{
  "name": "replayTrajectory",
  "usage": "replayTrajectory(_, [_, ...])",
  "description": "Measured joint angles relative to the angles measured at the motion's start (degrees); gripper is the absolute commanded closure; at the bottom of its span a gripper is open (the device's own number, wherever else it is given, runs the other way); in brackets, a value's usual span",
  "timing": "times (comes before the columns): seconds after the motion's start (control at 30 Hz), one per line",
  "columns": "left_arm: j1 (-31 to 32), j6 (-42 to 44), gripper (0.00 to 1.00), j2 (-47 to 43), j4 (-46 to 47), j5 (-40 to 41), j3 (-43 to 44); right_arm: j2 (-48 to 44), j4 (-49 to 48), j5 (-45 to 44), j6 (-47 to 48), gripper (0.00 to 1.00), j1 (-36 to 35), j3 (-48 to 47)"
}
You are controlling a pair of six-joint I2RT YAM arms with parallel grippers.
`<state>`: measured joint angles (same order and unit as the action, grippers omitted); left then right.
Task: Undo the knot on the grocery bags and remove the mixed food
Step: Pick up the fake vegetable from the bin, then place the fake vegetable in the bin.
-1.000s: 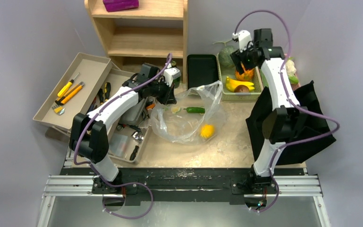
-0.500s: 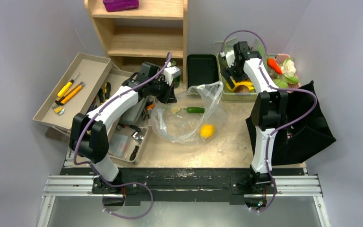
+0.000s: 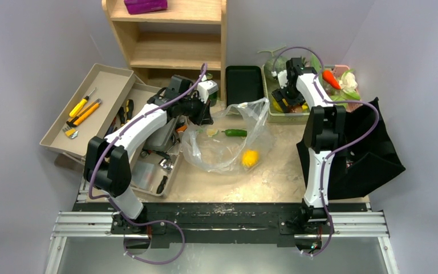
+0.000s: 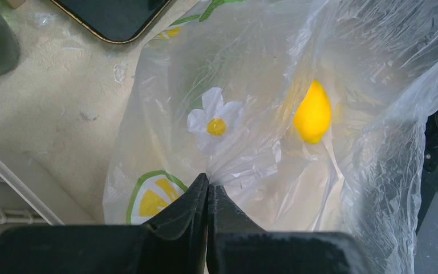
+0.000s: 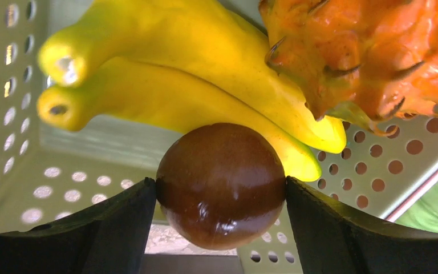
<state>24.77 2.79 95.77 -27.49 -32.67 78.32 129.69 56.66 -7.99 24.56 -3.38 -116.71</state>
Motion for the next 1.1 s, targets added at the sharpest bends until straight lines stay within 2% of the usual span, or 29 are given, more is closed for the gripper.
replayTrajectory(0.13, [0.0,0.04,1.0,0.0,-0.02,0.0,0.0,0.96,0.63,0.59,-0.11,0.4,0.66,-0.83])
replayTrajectory(0.23, [0.0,0.07,1.0,0.0,-0.02,0.0,0.0,0.96,1.46,1.25,-0.11,0.48,0.79,-1.27])
replayTrajectory(0.37, [0.0,0.48,1.0,0.0,-0.02,0.0,0.0,0.96,4.02,2.25,-0.63,0.49,1.05,-3.98])
replayTrajectory(0.5, [0.0,0.87,1.0,0.02,-0.02,-0.04,0.0,0.94,6.71,3.1,-1.66,0.5,1.9,-11.21])
replayTrajectory(0.6, [0.0,0.87,1.0,0.02,-0.04,-0.07,0.0,0.37,6.8,3.54,-2.89,0.5,4.15,-17.11])
replayTrajectory(0.67, [0.0,0.9,1.0,0.09,-0.04,-0.09,0.0,-0.94,6.23,3.5,-3.8,0.49,6.43,-17.88])
replayTrajectory(0.87, [-0.02,0.87,1.0,0.83,0.02,-0.11,0.0,-2.95,3.8,2.29,-5.53,0.45,13.22,-17.86])
replayTrajectory(0.9, [-0.02,0.87,1.0,1.03,0.02,-0.11,0.0,-2.82,3.28,1.62,-5.46,0.4,13.84,-17.84])
replayTrajectory(1.0, [-0.02,0.85,1.0,1.4,0.02,-0.11,0.0,-2.14,1.81,-0.13,-4.94,0.18,14.36,-17.86])
replayTrajectory(1.1, [-0.17,0.85,1.0,1.44,0.04,-0.15,0.0,-0.98,0.74,-1.53,-4.09,0.13,14.21,-17.97])
